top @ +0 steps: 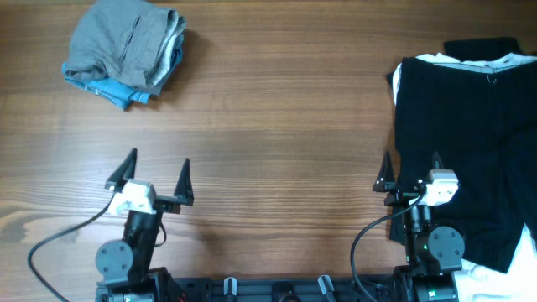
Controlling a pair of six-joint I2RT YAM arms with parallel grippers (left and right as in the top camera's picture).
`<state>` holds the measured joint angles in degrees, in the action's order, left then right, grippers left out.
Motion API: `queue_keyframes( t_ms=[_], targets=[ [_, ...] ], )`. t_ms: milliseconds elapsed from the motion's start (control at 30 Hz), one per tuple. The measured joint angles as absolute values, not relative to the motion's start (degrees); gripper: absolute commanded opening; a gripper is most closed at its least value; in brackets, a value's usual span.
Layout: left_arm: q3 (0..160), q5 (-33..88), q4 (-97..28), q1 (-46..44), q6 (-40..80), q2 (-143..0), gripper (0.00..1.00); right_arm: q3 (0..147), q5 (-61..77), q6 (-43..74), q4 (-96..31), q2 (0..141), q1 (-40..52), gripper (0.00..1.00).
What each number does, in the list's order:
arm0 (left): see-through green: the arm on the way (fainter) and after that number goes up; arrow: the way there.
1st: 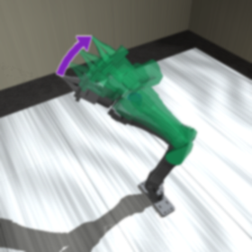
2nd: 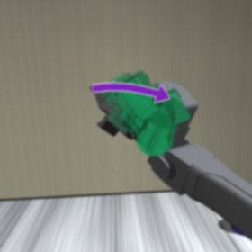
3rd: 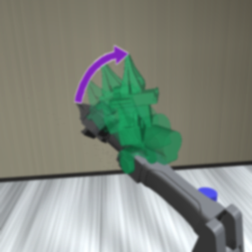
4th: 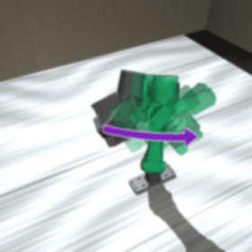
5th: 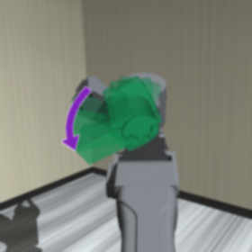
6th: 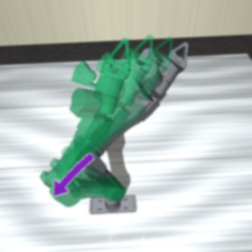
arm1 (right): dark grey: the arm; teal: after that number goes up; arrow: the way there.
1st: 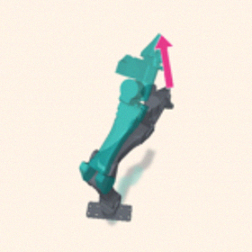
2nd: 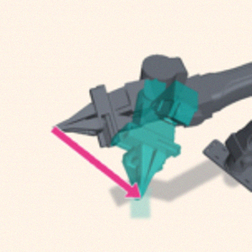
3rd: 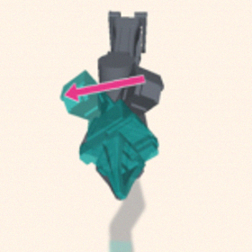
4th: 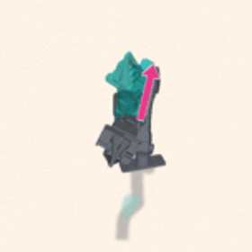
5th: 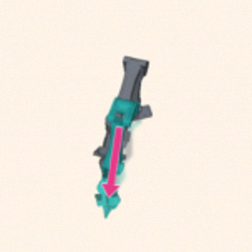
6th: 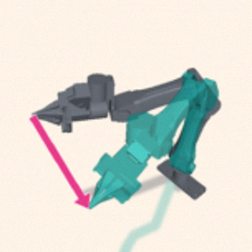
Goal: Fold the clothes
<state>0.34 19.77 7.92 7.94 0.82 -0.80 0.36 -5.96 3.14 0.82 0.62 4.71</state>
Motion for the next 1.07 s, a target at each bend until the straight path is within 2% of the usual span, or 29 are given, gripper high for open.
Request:
queue_keyframes(
  t_ms=[167, 1067],
  targets=[
    [0.5, 19.3, -2.4, 7.9, 1.2, -0.8, 1.00, 0.4, -6.0, 3.1, 0.8, 0.6, 4.7, 1.00],
    [0.5, 19.3, -2.4, 7.9, 1.2, -0.8, 1.00, 0.4, -6.0, 3.1, 0.8, 0.6, 4.7, 1.00]
  ],
)
